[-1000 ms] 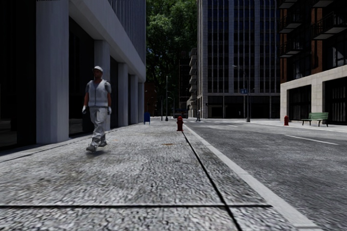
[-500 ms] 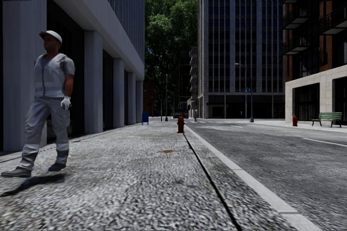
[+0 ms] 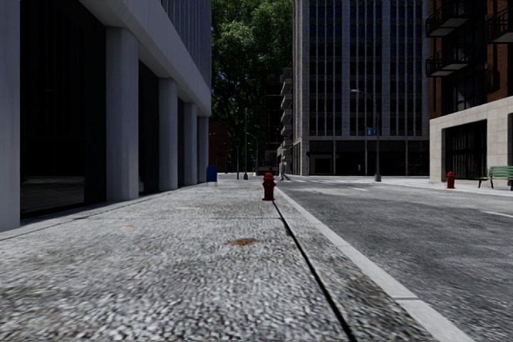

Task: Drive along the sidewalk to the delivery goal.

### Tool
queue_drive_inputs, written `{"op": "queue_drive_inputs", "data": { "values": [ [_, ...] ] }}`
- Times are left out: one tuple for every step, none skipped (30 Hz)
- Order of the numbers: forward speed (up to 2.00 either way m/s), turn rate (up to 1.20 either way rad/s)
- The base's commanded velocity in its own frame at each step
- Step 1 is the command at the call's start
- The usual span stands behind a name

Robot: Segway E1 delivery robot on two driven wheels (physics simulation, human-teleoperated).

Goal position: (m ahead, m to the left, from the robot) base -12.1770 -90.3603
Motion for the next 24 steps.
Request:
{"op": "queue_drive_inputs", "data": {
  "values": [
    [2.0, 0.0],
    [2.0, 0.0],
    [2.0, 0.0],
    [2.0, 0.0],
    [2.0, 0.0],
    [2.0, 0.0],
    [2.0, 0.0],
    [2.0, 0.0],
    [2.0, 0.0],
    [2.0, 0.0],
    [2.0, 0.0],
    [2.0, 0.0],
    [2.0, 0.0],
    [2.0, 0.0],
    [2.0, 0.0],
    [2.0, 0.0],
    [2.0, 0.0],
    [2.0, 0.0],
    [2.0, 0.0],
    [2.0, 0.0],
    [2.0, 0.11],
    [2.0, 0.22],
    [2.0, 0.25],
    [2.0, 0.25]
  ]
}}
